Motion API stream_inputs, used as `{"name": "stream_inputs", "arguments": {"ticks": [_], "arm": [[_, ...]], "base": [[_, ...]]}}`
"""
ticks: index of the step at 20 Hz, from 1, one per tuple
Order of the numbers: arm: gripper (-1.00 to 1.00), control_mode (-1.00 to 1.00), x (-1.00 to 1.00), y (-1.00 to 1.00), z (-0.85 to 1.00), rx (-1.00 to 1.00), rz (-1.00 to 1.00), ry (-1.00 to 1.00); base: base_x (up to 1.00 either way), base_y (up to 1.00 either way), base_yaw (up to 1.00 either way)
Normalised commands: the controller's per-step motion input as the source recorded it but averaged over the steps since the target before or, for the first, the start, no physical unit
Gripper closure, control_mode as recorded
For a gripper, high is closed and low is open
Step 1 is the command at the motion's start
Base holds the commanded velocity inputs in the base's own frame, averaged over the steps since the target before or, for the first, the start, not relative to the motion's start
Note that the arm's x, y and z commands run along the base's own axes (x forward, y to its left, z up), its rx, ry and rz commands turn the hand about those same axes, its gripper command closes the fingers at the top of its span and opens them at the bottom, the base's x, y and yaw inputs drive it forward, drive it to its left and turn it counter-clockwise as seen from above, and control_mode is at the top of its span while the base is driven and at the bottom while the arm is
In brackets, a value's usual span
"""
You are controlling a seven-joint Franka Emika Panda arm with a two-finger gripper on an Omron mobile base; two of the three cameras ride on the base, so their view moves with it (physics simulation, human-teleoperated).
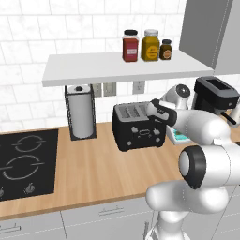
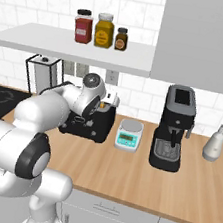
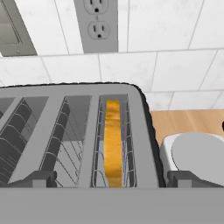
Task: Start the toaster. Once the lever pops up, take the bread to the plate on the dining counter.
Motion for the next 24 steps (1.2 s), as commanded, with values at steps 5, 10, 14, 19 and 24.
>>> {"name": "stream_inputs", "arguments": {"ticks": [5,10,14,19,24], "arm": [[-1.00,-1.00,0.00,0.00,0.00,0.00,0.00,0.00],[-1.00,-1.00,0.00,0.00,0.00,0.00,0.00,0.00],[-1.00,-1.00,0.00,0.00,0.00,0.00,0.00,0.00],[-1.00,-1.00,0.00,0.00,0.00,0.00,0.00,0.00],[-1.00,-1.00,0.00,0.00,0.00,0.00,0.00,0.00]], "base": [[0.00,0.00,0.00],[0.00,0.00,0.00],[0.00,0.00,0.00],[0.00,0.00,0.00],[0.00,0.00,0.00]]}}
